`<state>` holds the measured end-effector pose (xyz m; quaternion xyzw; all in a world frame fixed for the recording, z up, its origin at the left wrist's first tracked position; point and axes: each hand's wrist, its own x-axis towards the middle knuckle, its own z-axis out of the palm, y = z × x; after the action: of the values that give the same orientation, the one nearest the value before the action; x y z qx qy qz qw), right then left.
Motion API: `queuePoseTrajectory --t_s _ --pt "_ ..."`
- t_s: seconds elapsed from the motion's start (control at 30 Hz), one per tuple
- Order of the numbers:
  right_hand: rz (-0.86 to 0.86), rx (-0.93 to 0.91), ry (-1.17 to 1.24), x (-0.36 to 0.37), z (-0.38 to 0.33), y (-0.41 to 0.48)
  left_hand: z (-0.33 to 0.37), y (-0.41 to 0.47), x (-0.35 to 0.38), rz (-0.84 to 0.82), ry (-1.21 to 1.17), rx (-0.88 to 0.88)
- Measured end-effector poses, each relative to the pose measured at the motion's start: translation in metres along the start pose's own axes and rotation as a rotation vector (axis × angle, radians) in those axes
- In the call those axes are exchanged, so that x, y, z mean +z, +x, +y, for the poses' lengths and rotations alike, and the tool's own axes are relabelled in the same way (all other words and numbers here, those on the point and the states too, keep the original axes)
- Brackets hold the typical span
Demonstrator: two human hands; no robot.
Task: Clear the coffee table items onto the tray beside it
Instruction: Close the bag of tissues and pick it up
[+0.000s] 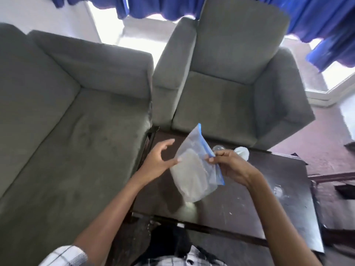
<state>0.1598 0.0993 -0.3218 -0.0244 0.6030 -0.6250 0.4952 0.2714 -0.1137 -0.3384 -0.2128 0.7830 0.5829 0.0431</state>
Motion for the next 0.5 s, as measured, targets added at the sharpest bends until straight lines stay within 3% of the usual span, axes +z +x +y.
queuePoseTrajectory --t_s 0.1,0.27,0.37,0.5 --pt "-0.06 -0.089 -0.012 -0.009 -0.033 -0.04 0.041 0.007 0.013 -0.09 0.078 0.146" --pt "0.016 -0.234 -0.157 -0.044 -0.05 -0.084 0.081 -0.003 0.048 -0.365 0.01 0.097" --pt "0.171 -0.328 -0.352 -0.065 -0.05 -0.113 0.094 -0.02 0.069 -0.294 0.083 0.154" --pt "0.237 -0.444 -0.466 -0.08 -0.049 -0.158 0.108 -0.044 0.094 -0.294 0.078 0.169"
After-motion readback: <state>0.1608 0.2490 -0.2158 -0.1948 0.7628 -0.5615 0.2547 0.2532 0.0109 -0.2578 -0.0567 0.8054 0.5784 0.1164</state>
